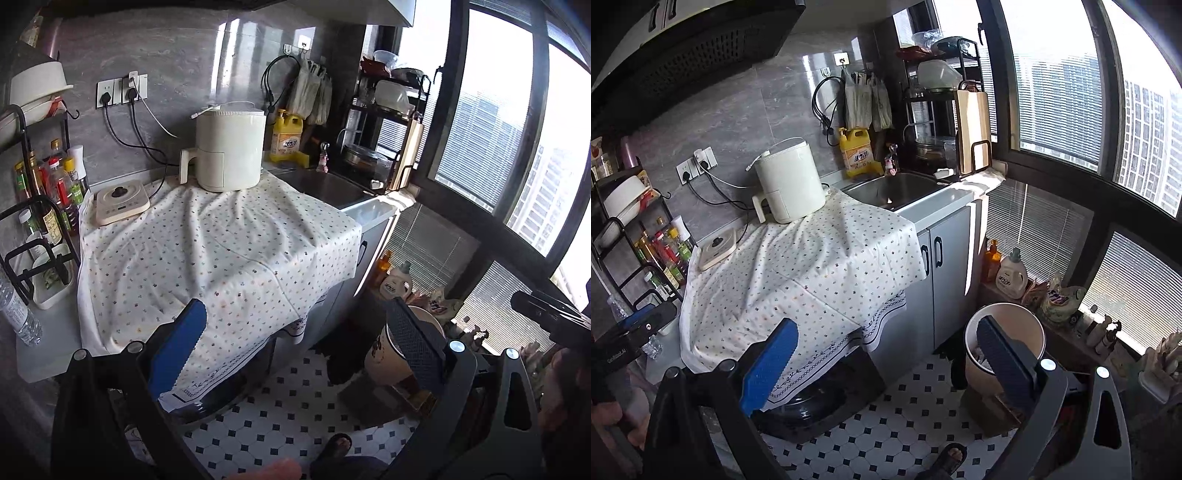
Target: Collect trash
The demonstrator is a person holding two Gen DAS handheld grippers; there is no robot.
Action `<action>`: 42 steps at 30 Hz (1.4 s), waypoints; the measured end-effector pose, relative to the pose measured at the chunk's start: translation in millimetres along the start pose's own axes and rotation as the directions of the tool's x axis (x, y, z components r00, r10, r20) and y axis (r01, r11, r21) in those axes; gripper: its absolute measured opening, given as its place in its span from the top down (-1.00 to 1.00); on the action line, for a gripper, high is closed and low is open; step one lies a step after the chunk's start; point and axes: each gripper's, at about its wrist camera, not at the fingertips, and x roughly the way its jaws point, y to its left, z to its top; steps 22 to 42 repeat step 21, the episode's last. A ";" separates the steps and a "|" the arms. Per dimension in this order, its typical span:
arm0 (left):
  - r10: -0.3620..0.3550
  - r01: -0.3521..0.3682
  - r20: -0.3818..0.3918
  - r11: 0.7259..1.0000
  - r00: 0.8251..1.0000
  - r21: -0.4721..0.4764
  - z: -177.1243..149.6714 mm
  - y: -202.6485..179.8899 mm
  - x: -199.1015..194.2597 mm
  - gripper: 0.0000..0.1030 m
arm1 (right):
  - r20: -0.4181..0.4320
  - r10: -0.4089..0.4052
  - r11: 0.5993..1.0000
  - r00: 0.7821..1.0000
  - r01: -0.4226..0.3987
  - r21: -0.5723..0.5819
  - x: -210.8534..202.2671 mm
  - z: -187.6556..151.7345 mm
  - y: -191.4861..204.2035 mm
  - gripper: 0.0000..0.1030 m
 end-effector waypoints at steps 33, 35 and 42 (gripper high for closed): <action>-0.044 0.042 -0.026 0.997 0.999 -0.059 12.7 21.3 56.4 -0.89 | -0.058 -0.051 0.998 0.997 0.048 -0.045 51.4 23.5 15.6 -0.85; -0.044 0.042 -0.026 0.997 0.999 -0.059 12.7 21.3 56.4 -0.89 | -0.058 -0.051 0.998 0.997 0.048 -0.045 51.4 23.5 15.6 -0.85; -0.044 0.042 -0.026 0.997 0.999 -0.059 12.7 21.3 56.4 -0.89 | -0.058 -0.051 0.998 0.997 0.048 -0.045 51.4 23.5 15.6 -0.85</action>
